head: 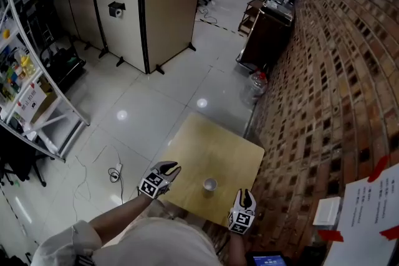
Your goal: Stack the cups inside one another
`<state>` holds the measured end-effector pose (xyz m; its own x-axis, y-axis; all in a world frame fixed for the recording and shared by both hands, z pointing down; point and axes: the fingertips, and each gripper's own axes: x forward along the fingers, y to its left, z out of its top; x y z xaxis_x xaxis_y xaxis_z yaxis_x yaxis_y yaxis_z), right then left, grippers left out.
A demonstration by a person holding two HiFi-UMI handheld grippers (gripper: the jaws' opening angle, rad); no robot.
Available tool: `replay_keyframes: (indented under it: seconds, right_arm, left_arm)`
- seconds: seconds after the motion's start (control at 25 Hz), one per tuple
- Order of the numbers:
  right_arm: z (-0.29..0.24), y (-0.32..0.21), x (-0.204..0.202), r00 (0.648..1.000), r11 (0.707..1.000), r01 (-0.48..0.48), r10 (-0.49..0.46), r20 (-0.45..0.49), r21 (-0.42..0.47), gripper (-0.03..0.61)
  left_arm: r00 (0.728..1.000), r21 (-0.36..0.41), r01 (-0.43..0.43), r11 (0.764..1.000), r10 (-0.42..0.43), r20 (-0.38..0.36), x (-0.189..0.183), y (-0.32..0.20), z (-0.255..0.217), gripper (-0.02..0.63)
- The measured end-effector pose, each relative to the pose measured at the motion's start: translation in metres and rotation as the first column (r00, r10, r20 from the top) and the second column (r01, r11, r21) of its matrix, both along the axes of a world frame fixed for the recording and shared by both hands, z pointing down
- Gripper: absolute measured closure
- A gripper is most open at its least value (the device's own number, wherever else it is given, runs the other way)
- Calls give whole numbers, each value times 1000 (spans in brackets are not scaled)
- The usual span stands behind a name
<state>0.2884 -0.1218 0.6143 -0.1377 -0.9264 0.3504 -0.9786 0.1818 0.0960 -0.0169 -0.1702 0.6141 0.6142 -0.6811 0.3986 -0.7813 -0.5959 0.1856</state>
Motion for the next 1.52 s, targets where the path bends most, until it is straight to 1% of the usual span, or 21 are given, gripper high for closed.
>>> replay_keyframes:
  seconds: [0.12,0.16,0.24,0.32,0.48,0.68,0.88,1.04,1.2,1.28,1.4,1.52]
  right_arm:
    - [-2,-3,-4,1000,1000,1,-1,-15,4,491]
    - [-7,-8,-4,1000,1000,-4,5,-19,14,491]
    - [-25,-19,-7,999,999,-22,23,-25,43,491]
    - [-41,-23,-18,999,997,-36,38,-27,68,491]
    - [-58,-15,-48,998,994,-63,64,-8,85,491]
    - [-75,1,-91,997,992,-77,79,-7,102,491]
    - [-87,31,-140,996,989,-84,85,-2,124,491]
    - [-93,63,-170,995,984,-99,95,35,146,491]
    - [-89,96,-187,990,983,-134,126,69,129,491]
    - [-91,117,-194,986,981,-153,144,82,122,491]
    - [-106,146,-198,979,970,-190,174,110,154,492]
    - [-115,165,-203,978,963,-195,175,118,187,492]
  left_arm:
    - [1000,-5,2,1000,-2,-22,-6,4,2,515]
    - [999,-3,-7,1000,6,-32,-6,3,1,507]
    - [998,0,-38,999,38,-53,-5,-2,-6,464]
    - [995,3,-78,997,78,-59,-8,1,-15,460]
    - [989,7,-142,990,142,-44,-31,19,-29,459]
    - [981,13,-188,982,189,-49,-69,38,-42,457]
    - [971,12,-237,971,237,-40,-115,63,-38,457]
    - [959,13,-280,960,280,-37,-136,83,-28,457]
    - [946,6,-319,948,319,-51,-139,104,-23,457]
    - [933,1,-355,935,354,-59,-136,124,-25,457]
    - [914,7,-403,915,403,-55,-131,149,-24,459]
    - [909,14,-416,909,416,-39,-132,164,-20,459]
